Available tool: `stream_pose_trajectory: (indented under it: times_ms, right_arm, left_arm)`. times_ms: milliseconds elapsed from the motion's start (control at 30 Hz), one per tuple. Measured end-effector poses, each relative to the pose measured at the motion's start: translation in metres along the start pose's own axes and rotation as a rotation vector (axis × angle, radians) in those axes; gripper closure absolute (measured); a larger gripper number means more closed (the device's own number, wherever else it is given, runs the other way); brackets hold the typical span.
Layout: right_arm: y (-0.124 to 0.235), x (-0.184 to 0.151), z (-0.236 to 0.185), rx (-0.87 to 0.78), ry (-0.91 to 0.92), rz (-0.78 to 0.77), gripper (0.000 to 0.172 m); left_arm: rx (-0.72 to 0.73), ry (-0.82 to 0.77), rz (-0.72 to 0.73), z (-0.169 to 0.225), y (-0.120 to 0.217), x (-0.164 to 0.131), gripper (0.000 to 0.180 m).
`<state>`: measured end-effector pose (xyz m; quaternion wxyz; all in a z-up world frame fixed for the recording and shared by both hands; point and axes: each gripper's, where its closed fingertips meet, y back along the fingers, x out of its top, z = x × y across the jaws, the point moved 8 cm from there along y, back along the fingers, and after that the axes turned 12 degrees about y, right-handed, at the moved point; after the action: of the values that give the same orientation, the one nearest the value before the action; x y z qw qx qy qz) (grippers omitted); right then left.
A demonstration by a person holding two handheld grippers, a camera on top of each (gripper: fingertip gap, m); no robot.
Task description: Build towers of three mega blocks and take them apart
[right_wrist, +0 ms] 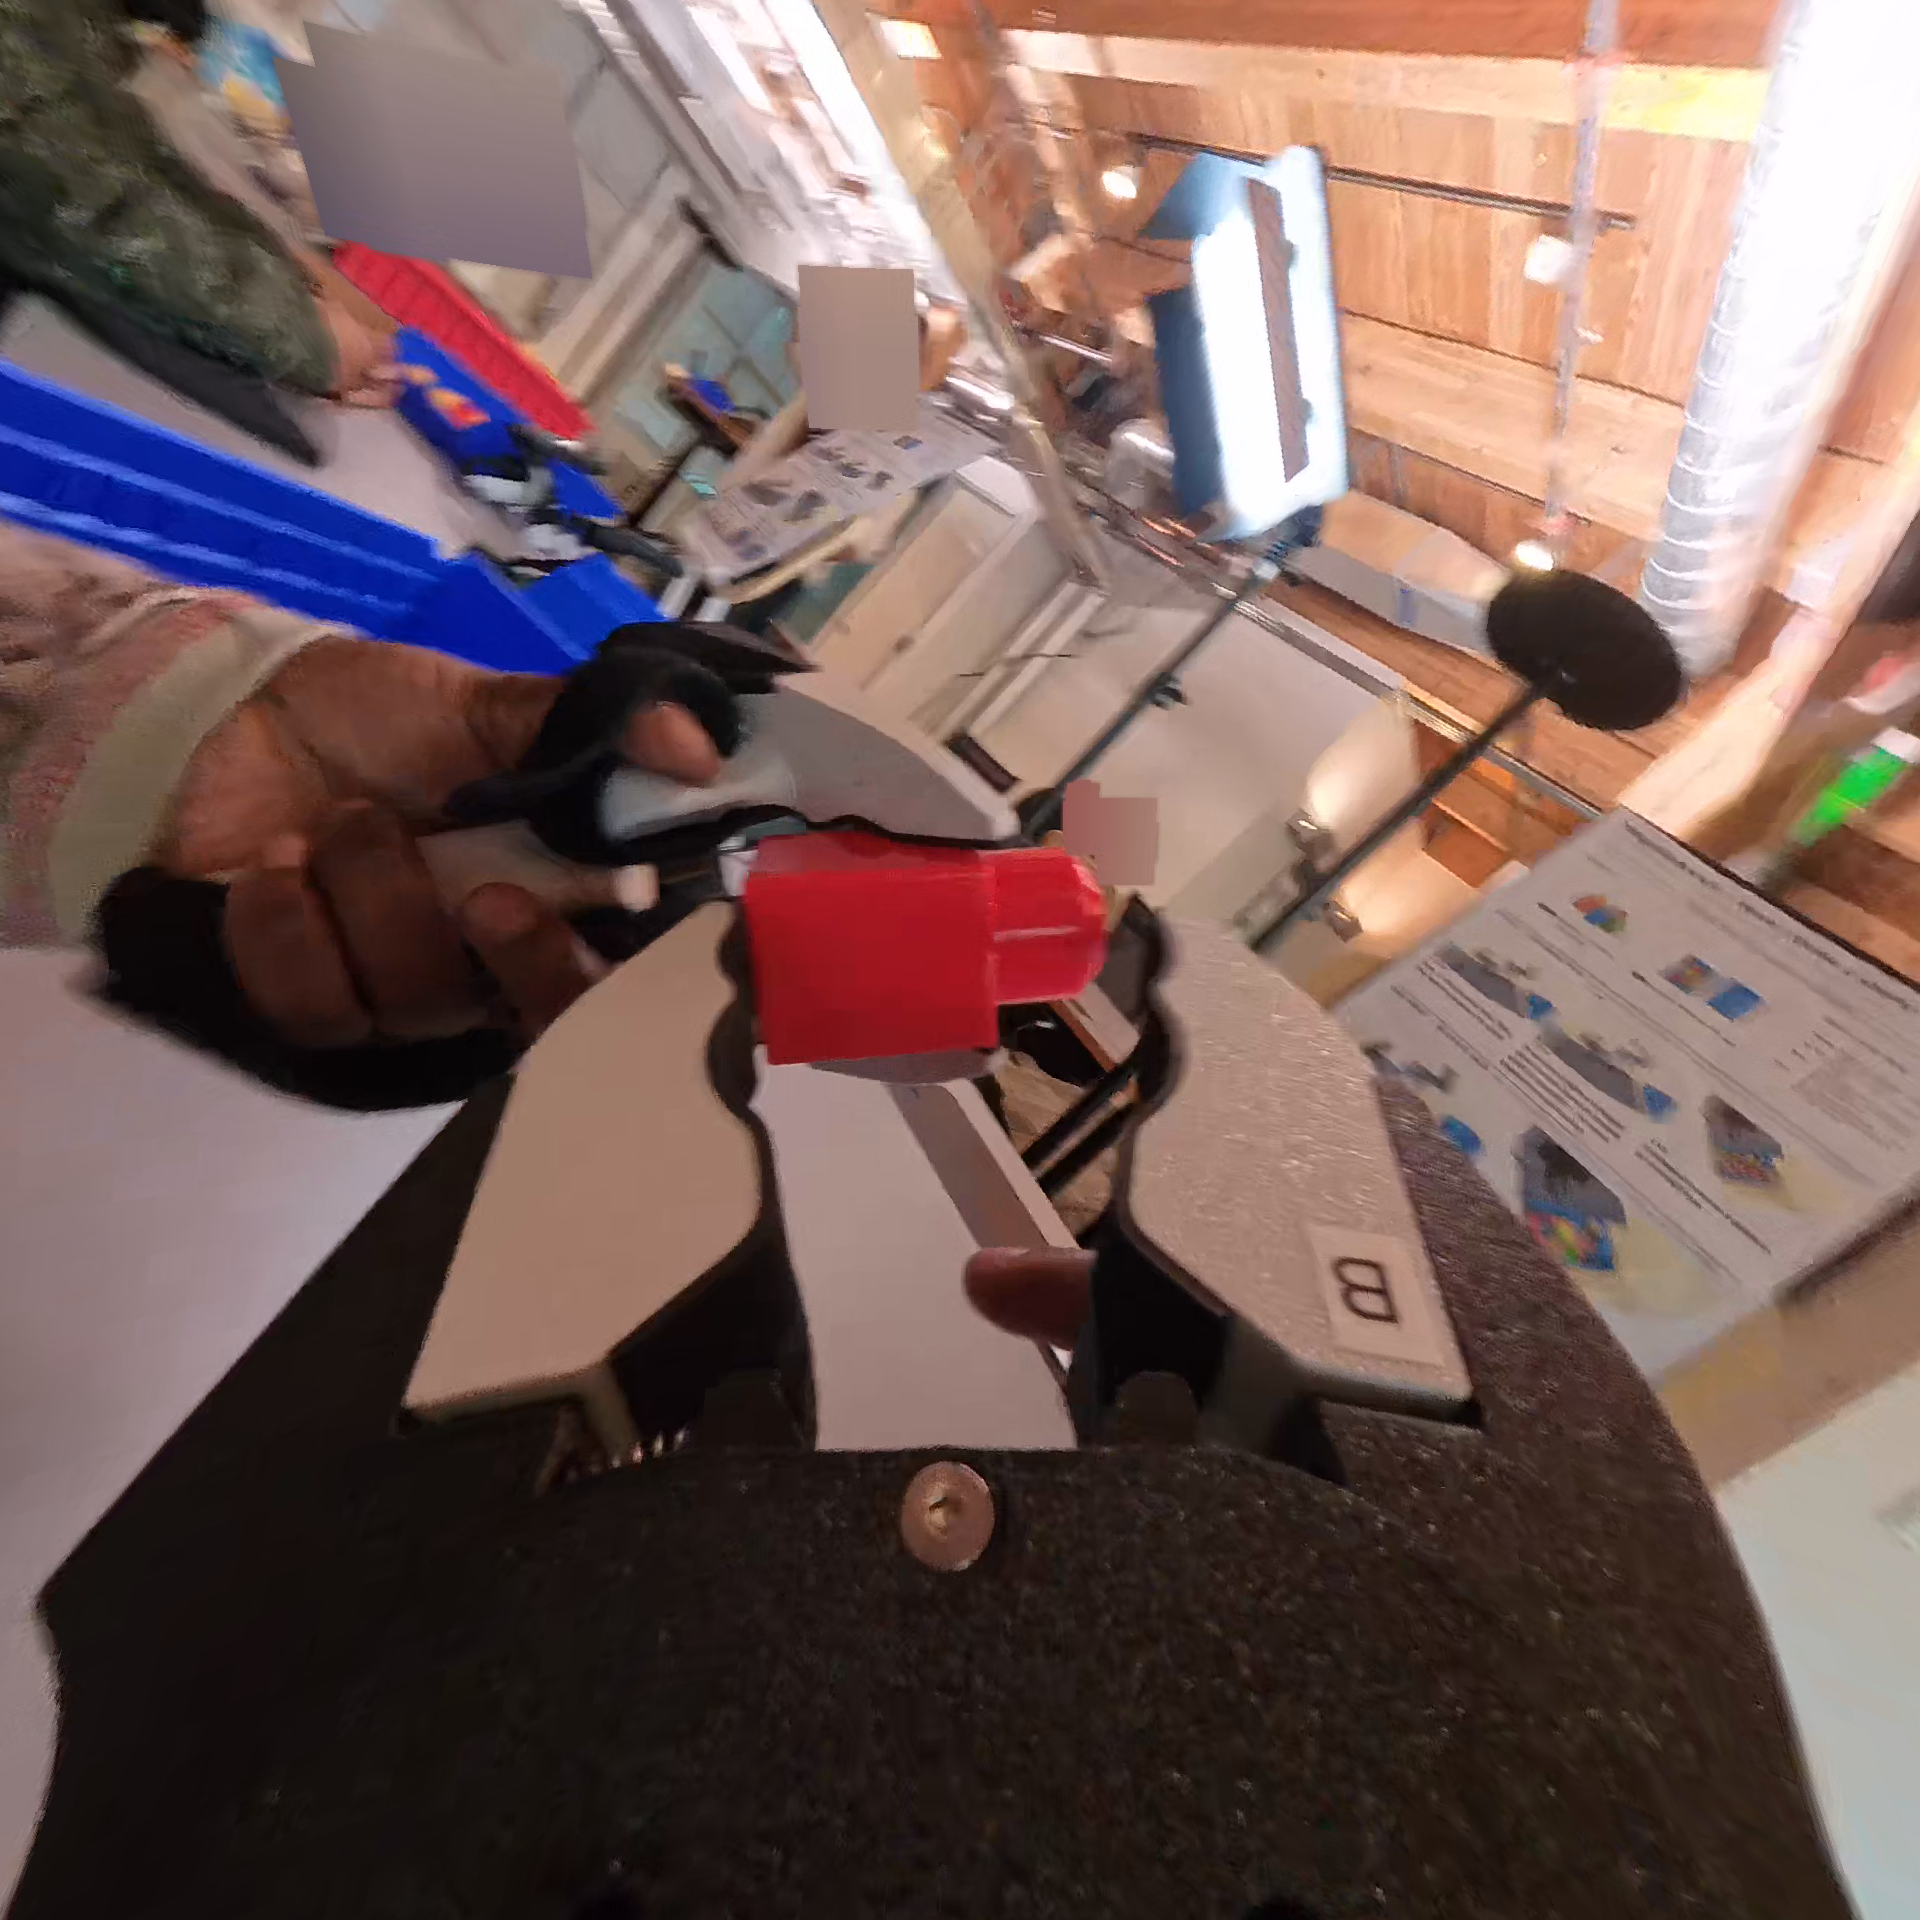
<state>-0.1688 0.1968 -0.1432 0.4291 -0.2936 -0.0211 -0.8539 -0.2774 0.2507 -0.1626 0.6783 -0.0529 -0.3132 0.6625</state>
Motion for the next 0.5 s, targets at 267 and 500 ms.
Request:
stream_pose_trajectory:
  times_ms: [267, 500]
  right_arm:
    - [0.027, -0.013, 0.042, -0.071, 0.021, -0.139, 0.108]
    - [0.135, -0.099, 0.135, -0.565, -0.333, -0.688, 0.108]
  left_arm:
    - [0.203, -0.315, -0.026, 0.034, 0.022, 0.022, 0.122]
    - [0.913, -1.013, 0.686, 0.144, 0.155, 0.075, 0.117]
